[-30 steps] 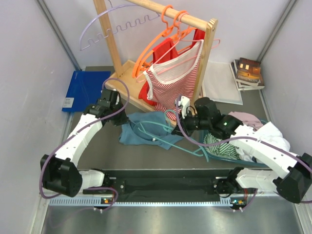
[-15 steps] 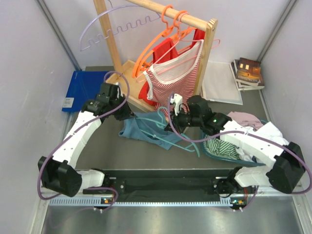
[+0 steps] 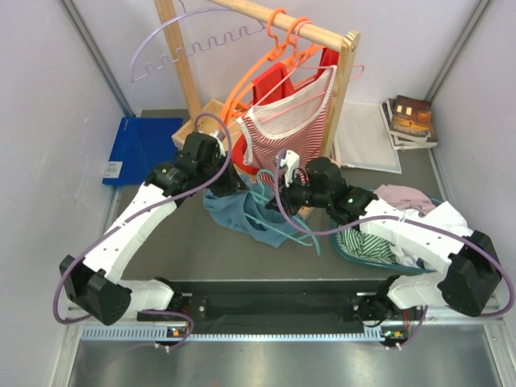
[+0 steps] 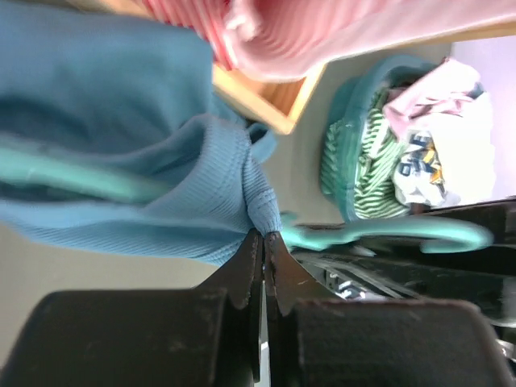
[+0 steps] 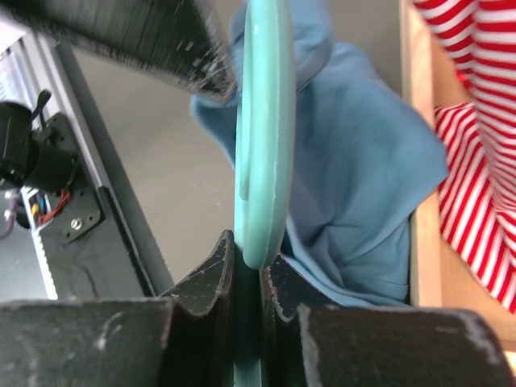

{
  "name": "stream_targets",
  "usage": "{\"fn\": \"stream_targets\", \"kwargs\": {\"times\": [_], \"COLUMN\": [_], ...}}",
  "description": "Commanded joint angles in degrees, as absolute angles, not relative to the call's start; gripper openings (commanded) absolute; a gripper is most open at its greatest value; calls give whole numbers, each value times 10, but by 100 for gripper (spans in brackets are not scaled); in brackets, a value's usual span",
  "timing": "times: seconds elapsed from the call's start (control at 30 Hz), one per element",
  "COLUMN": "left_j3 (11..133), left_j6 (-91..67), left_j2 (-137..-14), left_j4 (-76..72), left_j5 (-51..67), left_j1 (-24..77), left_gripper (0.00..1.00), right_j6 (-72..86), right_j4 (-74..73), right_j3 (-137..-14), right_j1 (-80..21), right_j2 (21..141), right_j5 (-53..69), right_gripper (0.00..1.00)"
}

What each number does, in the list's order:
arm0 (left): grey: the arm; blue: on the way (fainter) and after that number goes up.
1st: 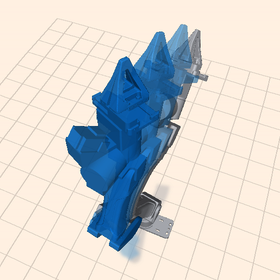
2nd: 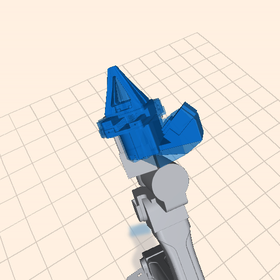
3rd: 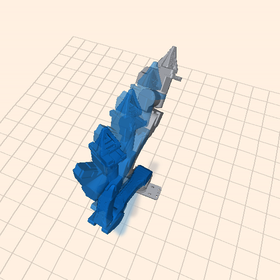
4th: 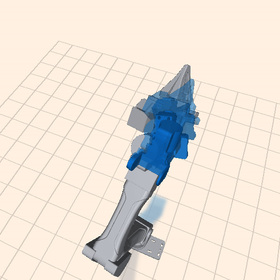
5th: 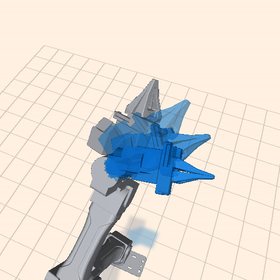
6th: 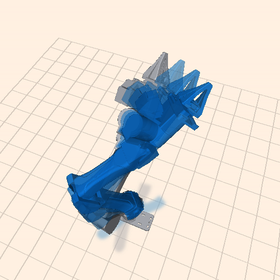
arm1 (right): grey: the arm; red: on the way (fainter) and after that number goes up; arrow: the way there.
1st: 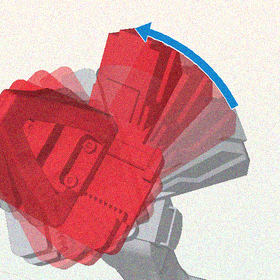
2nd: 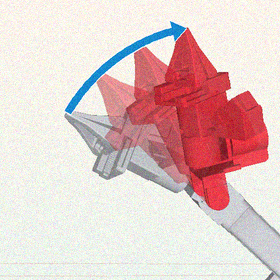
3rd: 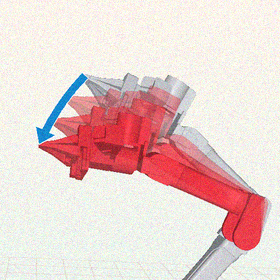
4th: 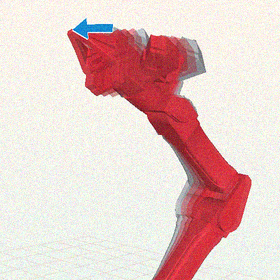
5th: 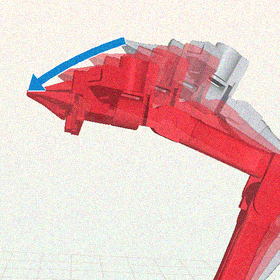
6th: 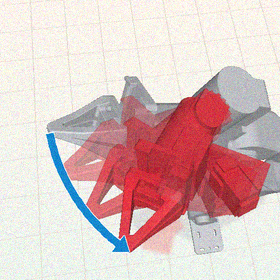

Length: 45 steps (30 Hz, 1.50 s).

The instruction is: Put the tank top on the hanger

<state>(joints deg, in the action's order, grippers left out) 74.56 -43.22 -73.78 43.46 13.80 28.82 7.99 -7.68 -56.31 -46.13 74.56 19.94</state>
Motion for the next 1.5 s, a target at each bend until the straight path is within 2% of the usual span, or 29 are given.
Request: {"fn": "stream_targets", "kwargs": {"times": [0.0, 0.07, 0.1, 0.2, 0.3, 0.33, 0.43, 0.5, 0.63, 0.8, 1.07, 1.23, 1.47], "left_j3": [712, 701, 699, 697, 720, 729, 742, 748, 759, 751, 765, 768, 752], "left_j6": [-454, -447, -446, -439, -421, -408, -390, -383, -348, -338, -338, -336, -327], "left_j2": [-684, -674, -665, -648, -643, -642, -640, -638, -625, -618, -672, -693, -706], "left_j4": [458, 461, 454, 453, 491, 504, 499, 490, 437, 329, 250, 273, 276], "left_j5": [69, 75, 88, 89, 24, 19, 40, 53, 87, 136, 20, -41, -56], "left_j1": [290, 289, 290, 290, 290, 290, 290, 290, 290, 304, 438, 455, 474], "left_gripper": [0, 0, 11, 21, 31, 48, 88, 93, 91, 79, 78, 73, 72], "right_j6": [94, 95, 97, 98, 99, 99, 105, 107, 107, 112, 124, 136, 148], "right_j4": [-11, -8, -8, -11, -24, -25, -19, -18, -22, -23, -18, -16, -10], "right_j3": [-564, -556, -553, -549, -552, -551, -542, -538, -540, -541, -552, -553, -554], "right_j1": [-471, -471, -471, -471, -471, -470, -472, -471, -471, -472, -479, -482, -484], "right_j2": [699, 685, 683, 679, 678, 677, 668, 664, 664, 667, 674, 669, 668], "right_j5": [171, 164, 162, 151, 137, 137, 139, 141, 156, 162, 163, 158, 159], "right_gripper": [0, 0, 0, 0, 0, 0, 0, 0, 0, 0, 0, 0, 0]}}
